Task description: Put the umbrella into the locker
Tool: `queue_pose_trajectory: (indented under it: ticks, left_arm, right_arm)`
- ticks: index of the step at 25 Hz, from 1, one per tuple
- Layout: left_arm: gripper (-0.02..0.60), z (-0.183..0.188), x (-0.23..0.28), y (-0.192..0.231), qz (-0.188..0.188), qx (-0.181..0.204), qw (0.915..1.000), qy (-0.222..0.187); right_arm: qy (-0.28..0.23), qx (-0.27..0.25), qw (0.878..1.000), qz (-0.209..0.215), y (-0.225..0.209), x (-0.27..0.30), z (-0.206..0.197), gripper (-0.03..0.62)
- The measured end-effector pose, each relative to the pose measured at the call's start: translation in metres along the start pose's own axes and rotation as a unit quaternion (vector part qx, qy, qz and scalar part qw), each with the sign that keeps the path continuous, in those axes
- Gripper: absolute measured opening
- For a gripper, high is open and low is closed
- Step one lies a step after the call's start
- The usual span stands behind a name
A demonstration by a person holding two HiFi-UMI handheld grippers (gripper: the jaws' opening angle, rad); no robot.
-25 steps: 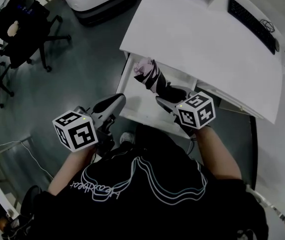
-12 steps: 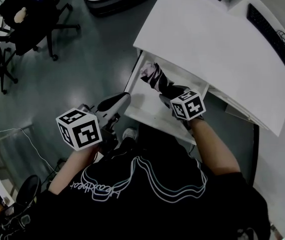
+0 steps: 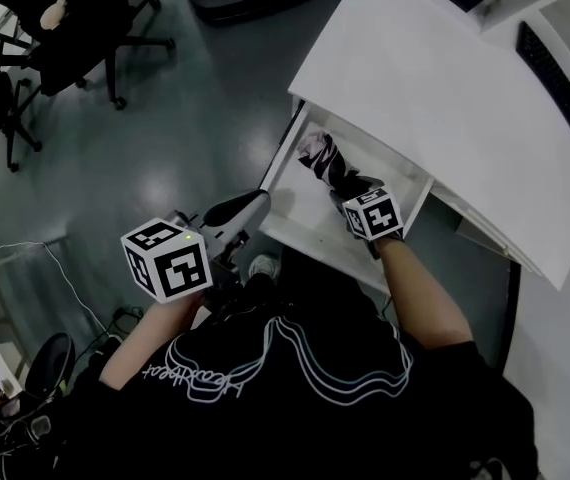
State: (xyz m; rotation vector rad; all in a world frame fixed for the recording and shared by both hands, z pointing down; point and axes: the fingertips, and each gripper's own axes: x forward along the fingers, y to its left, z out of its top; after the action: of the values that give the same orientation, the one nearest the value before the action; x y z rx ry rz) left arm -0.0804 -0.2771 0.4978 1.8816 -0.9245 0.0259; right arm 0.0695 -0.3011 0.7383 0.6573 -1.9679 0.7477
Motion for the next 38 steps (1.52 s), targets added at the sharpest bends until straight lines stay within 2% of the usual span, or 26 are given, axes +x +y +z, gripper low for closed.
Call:
queue_pose_trajectory:
  ticks: [6,12,15,18,20,23,27,31,32,34,36,38]
  left_arm:
    - [0.012,0.005,-0.003,0.016,0.013,-0.007,0.9998,-0.01]
    - [0.012,0.002,-0.001,0.018,0.011,-0.012,0.9998,-0.007]
    - [0.012,0.0,0.0,0.018,0.008,-0.011,0.9999,-0.005]
    - [0.012,0.0,0.002,0.015,0.004,-0.01,0.9999,-0.003]
    - [0.012,-0.001,0.002,0.012,0.0,-0.007,1.0,0.0]
    - [0.012,-0.002,0.0,0.008,-0.007,-0.003,1.0,0.003]
    - [0.012,-0.004,-0.004,0.0,-0.018,0.004,0.9998,0.007]
    - [0.012,-0.006,-0.011,-0.008,-0.029,0.013,0.9994,0.01]
    - [0.012,-0.005,-0.014,-0.01,-0.031,0.016,0.9993,0.009]
    - [0.012,0.0,-0.02,-0.017,-0.037,0.024,0.999,0.003]
    - [0.012,0.005,-0.027,-0.028,-0.047,0.034,0.9983,-0.004]
    - [0.012,0.011,-0.032,-0.04,-0.059,0.049,0.9971,-0.009]
  right_arm:
    - [0.019,-0.007,1.0,-0.006,-0.003,0.015,-0.013,0.238]
    - [0.03,-0.026,0.999,-0.019,-0.005,0.023,-0.02,0.242]
    - [0.034,-0.026,0.999,-0.011,-0.004,0.024,-0.02,0.254]
    - [0.038,-0.016,0.999,0.01,0.001,0.024,-0.019,0.308]
    - [0.029,-0.006,0.999,0.014,0.001,0.022,-0.018,0.381]
    - [0.013,0.015,1.0,0.01,-0.002,0.012,-0.016,0.421]
    - [-0.024,0.038,0.999,0.001,-0.006,-0.018,-0.002,0.43]
    - [-0.098,0.026,0.995,0.014,0.013,-0.068,0.032,0.371]
    - [-0.122,0.018,0.992,0.014,0.021,-0.084,0.043,0.34]
    - [-0.178,0.01,0.984,0.01,0.035,-0.121,0.067,0.262]
    - [-0.238,0.009,0.971,0.002,0.05,-0.16,0.088,0.15]
    - [-0.287,-0.001,0.958,-0.013,0.064,-0.197,0.103,0.072]
